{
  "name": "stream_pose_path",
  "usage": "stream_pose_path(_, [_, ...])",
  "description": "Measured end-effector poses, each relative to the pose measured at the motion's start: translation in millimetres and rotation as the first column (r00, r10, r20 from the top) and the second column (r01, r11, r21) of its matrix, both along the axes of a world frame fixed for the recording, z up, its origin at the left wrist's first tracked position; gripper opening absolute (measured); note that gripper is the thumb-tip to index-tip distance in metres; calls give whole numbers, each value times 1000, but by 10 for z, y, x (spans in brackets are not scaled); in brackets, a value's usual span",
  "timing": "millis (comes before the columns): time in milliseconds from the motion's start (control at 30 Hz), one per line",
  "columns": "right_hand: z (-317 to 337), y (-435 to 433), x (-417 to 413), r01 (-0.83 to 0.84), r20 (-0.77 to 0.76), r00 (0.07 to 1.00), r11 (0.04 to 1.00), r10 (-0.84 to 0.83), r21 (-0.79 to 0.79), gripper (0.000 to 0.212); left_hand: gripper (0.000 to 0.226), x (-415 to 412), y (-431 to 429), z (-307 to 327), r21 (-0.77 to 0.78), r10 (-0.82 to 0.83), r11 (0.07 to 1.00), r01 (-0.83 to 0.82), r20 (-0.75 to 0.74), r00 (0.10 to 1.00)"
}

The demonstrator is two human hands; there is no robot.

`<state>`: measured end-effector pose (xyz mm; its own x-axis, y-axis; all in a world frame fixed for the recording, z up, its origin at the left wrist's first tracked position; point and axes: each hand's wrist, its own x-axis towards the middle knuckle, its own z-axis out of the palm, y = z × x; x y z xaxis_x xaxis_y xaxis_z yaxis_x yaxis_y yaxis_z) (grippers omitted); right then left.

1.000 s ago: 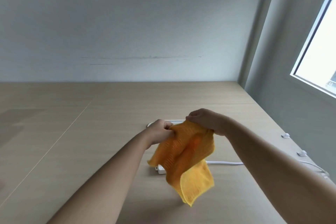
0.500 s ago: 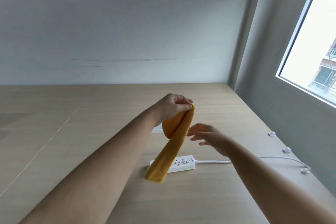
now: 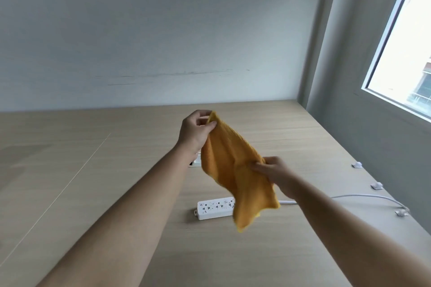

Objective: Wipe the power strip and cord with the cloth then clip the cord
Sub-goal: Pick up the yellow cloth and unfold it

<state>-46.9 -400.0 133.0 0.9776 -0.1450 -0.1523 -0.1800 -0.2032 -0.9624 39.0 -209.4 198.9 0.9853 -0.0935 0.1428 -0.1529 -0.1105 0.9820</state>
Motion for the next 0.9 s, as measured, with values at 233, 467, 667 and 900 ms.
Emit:
stream_pose_path(233, [78,-246,11,-21,120,991,800,-64,600,26,22,-247,-12,-505,-55,-315,947,317,-356,880])
stream_pose_path(467, [-59,-24,1,53,163,980,940,-113,337,58,24,-538,-585,-779,-84,-345,937,340,-382,857])
stream_pose_path(667, [-253,-35,107,188,168,963,971,-212,147,51,10,-533,-492,-1069,-29,-284,954,299,-413,865])
stream_pose_path(900, [-862,87,218,-31,9,999,844,42,-535,63,24,-271,102,-1539,565,-111,753,338,-398,911])
